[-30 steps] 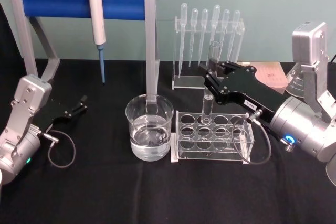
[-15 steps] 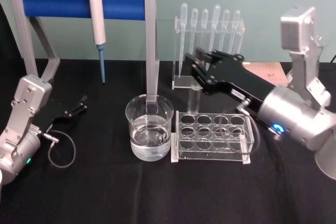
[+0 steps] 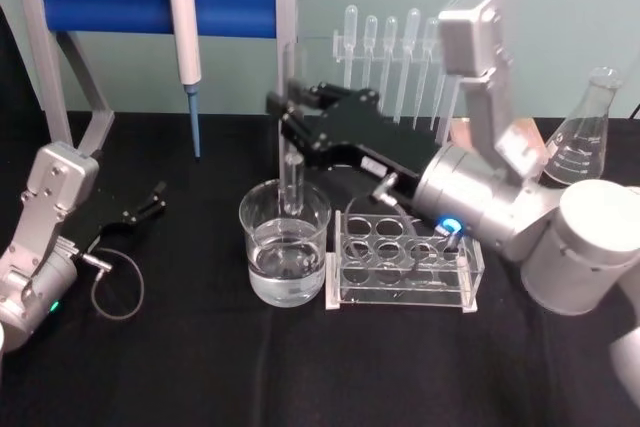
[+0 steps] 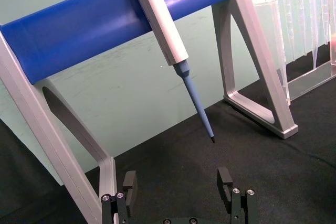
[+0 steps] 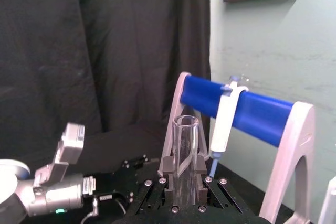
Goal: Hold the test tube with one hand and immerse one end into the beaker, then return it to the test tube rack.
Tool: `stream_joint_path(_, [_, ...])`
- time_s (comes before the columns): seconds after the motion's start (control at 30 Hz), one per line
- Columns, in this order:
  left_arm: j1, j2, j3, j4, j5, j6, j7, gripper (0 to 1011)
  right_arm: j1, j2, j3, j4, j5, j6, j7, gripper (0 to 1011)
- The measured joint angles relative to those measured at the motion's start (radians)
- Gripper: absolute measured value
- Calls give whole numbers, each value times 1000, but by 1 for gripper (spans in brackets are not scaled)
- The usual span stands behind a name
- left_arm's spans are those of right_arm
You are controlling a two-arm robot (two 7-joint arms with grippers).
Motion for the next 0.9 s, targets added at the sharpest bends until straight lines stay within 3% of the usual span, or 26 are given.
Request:
stream_joint_path(0.17, [0, 0, 0, 0, 0, 0, 0, 1000, 8, -18, -36, 71, -41, -56, 11, 227])
stream_joint_path(0.5, [0, 0, 0, 0, 0, 0, 0, 1000, -17, -60, -57, 193, -83, -147, 30, 227])
stream_joint_path(0.9, [0, 0, 0, 0, 0, 0, 0, 1000, -63, -75, -40, 240, -114, -180, 32, 226])
